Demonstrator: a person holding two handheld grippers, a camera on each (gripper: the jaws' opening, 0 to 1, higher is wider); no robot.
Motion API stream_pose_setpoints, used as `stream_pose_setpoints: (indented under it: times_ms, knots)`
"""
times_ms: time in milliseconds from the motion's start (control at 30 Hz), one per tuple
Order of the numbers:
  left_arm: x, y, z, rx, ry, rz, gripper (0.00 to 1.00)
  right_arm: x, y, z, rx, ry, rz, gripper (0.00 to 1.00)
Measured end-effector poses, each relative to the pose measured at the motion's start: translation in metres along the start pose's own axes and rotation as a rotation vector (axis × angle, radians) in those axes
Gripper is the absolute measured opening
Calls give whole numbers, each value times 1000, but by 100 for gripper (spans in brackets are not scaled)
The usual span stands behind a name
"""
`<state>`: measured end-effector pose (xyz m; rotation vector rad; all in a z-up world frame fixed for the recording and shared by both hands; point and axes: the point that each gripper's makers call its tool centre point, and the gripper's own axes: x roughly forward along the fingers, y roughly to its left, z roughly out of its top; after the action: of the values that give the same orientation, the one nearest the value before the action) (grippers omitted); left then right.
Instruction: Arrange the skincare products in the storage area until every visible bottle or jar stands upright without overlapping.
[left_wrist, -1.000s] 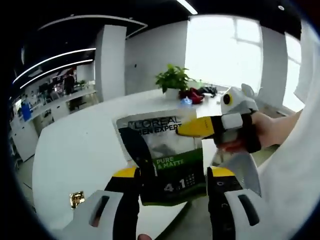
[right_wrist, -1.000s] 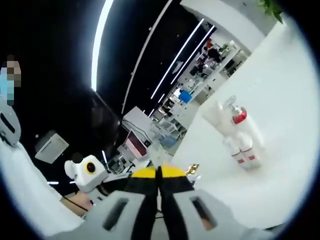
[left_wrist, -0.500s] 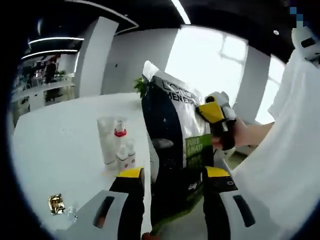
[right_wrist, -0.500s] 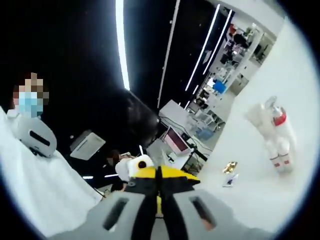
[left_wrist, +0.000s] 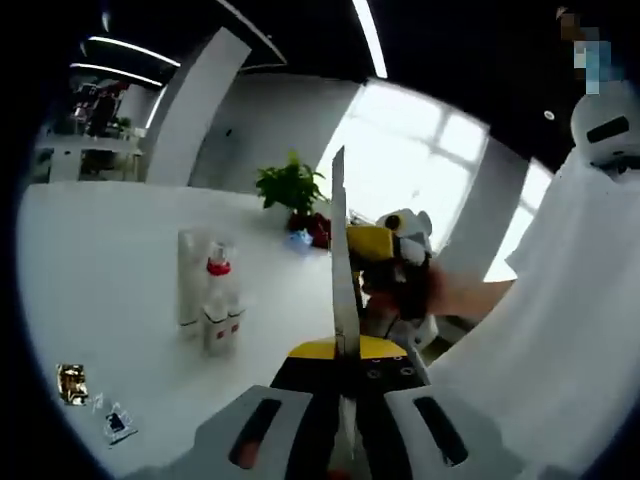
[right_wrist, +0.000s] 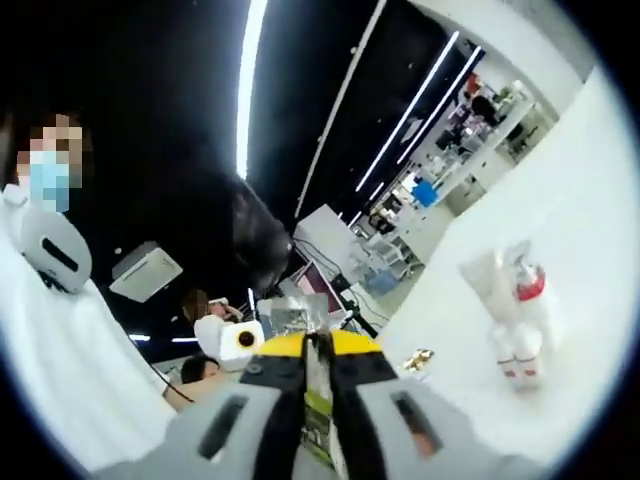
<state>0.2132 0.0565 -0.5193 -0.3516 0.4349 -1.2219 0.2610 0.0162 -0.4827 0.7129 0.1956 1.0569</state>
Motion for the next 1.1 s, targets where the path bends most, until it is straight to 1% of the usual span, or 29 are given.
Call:
stream_pose_setpoints:
  times_ms: [33,100,167,200,300,367,433,500,533,567,600,633,667,700,733,767,833,900,933,1000,1033,1100]
  knots:
    - [-3,-1,6,-22,-29,-8,0,0,0,-1,9,-5,3,12]
    - [-7,-1,12,-38,-56,-10,0,2,4,-3,49,-33,17,16]
    - [-10,0,19,-57,-92,-4,0,3,4,-9,93,-56,18,23]
    - [-12,0,23,-72,-114,-8,0,5,7,-16,127,-54,28,26]
    - [-17,0,35,-121,-184,-24,0,10,11,-31,160,-26,53,29]
    - [-18,2,38,-137,-203,-30,0,13,14,-37,170,-16,62,30]
    - [-18,5,40,-149,-212,-29,0,16,15,-40,190,-22,66,28]
    - [-18,9,41,-148,-212,-21,0,17,15,-39,204,-49,64,20]
    - [-19,13,42,-159,-214,-14,0,17,11,-38,211,-60,48,17]
    - [-19,14,42,-162,-213,-10,0,18,8,-38,218,-63,35,10]
    - [-19,17,41,-164,-213,-2,0,17,7,-39,217,-61,40,5]
    - [-20,30,37,-178,-203,61,0,18,14,-35,254,-77,82,3]
    - [-19,32,37,-195,-207,52,0,19,14,-37,253,-66,74,2]
    - [-19,34,39,-249,-235,45,0,20,11,-37,214,-70,43,2]
    - [-19,34,42,-259,-262,39,0,20,13,-37,227,-72,54,2]
    - [-18,33,43,-260,-276,25,0,20,12,-35,251,-82,60,2]
    - [-17,33,41,-247,-275,29,0,20,10,-35,263,-89,53,2]
    - [-16,37,40,-223,-270,54,2,20,6,-37,276,-87,37,2]
    - [-16,40,39,-225,-270,63,3,21,4,-38,291,-87,29,2]
    - [-16,50,34,-262,-276,97,7,23,0,-40,315,-92,13,2]
    - [-17,56,28,-294,-273,113,10,25,-5,-40,339,-103,-12,2]
    - [-16,59,16,-330,-258,118,13,27,-13,-41,375,-111,-46,1]
